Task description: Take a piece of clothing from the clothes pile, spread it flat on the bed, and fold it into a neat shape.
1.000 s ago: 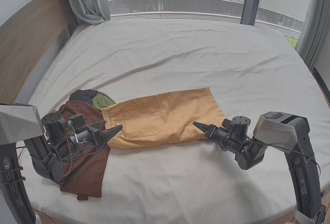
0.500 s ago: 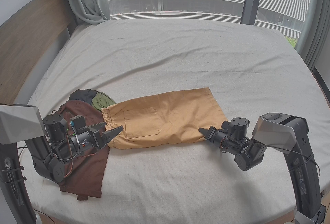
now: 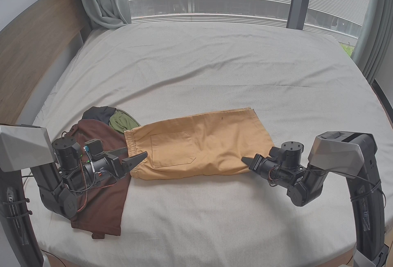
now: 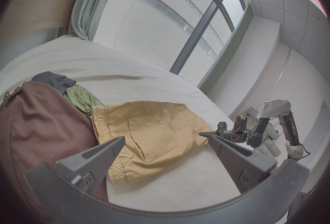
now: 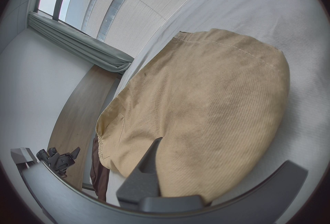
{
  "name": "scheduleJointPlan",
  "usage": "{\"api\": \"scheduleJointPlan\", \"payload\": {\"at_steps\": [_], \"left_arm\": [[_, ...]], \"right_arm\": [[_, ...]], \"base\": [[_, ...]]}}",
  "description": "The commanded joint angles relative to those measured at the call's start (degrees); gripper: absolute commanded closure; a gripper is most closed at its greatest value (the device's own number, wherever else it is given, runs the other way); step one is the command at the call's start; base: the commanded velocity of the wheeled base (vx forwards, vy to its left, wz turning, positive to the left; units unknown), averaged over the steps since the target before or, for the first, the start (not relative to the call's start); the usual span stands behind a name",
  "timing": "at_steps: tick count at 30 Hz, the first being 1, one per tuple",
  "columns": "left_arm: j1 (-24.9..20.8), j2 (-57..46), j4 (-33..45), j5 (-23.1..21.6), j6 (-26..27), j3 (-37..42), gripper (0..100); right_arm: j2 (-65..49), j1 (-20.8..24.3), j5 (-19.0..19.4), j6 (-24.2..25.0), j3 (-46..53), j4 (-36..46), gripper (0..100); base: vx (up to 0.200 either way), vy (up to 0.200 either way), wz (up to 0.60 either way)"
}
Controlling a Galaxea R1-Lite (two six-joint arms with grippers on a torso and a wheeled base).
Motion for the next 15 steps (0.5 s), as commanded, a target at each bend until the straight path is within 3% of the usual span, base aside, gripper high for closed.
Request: {"api": "scheduleJointPlan", "payload": {"at_steps": [1, 15], "left_arm": [[0.08, 0.78, -0.08, -0.62, -0.19, -0.34, 0], [0.79, 1.31, -0.08, -1.15, -3.53, -1.04, 0]], "right_arm": [[-7.43, -0.06, -0.10, -0.92, 8.17, 0.36, 100], [-11.73, -1.11, -1.59, -3.47, 30.23, -3.42, 100]], "base": [[0.000, 0.000, 0.00], [0.000, 0.000, 0.00]]}}
